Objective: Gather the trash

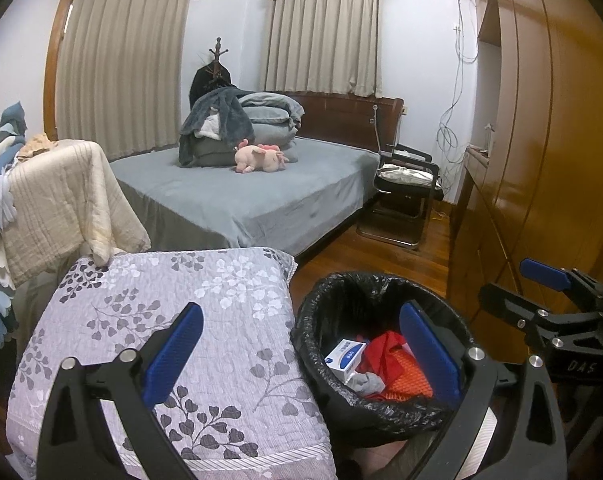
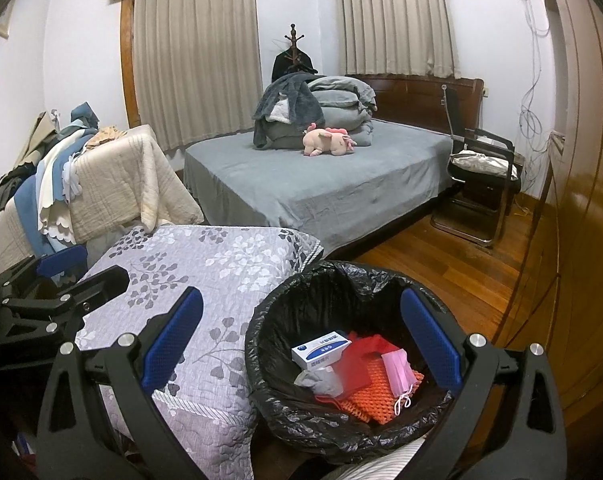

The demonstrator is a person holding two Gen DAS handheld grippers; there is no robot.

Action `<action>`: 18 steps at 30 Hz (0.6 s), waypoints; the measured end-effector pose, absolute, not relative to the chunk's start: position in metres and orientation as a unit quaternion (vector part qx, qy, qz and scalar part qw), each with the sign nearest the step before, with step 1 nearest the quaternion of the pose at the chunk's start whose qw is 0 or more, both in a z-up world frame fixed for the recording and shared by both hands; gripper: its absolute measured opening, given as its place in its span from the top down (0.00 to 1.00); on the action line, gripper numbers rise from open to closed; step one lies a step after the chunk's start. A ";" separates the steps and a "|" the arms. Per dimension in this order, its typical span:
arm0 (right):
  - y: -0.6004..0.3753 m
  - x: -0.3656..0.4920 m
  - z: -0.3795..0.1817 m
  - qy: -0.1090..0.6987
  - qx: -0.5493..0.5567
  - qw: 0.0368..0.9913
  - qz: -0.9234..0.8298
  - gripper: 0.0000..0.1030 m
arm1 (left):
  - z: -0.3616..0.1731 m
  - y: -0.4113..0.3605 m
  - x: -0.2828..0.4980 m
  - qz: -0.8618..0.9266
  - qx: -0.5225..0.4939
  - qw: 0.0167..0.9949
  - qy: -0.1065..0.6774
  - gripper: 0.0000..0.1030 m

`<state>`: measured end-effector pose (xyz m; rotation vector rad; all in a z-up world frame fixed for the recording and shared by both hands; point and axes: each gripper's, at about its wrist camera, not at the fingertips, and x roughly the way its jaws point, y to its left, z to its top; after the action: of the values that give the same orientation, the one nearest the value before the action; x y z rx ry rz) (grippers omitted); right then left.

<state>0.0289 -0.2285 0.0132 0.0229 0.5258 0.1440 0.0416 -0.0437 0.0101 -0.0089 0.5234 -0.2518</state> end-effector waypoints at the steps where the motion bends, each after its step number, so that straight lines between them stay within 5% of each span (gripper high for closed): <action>1: -0.228 0.028 0.014 0.259 0.011 0.963 0.072 0.06 | 0.011 -0.044 0.041 -0.124 -0.004 0.958 0.258 0.06; 18: -0.225 0.029 0.015 0.261 0.009 0.962 0.074 0.06 | 0.011 -0.043 0.041 -0.124 -0.004 0.958 0.258 0.06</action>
<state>0.0285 -0.2253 0.0149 0.0189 0.5288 0.1500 0.0412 -0.0426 0.0107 -0.0089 0.5234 -0.2515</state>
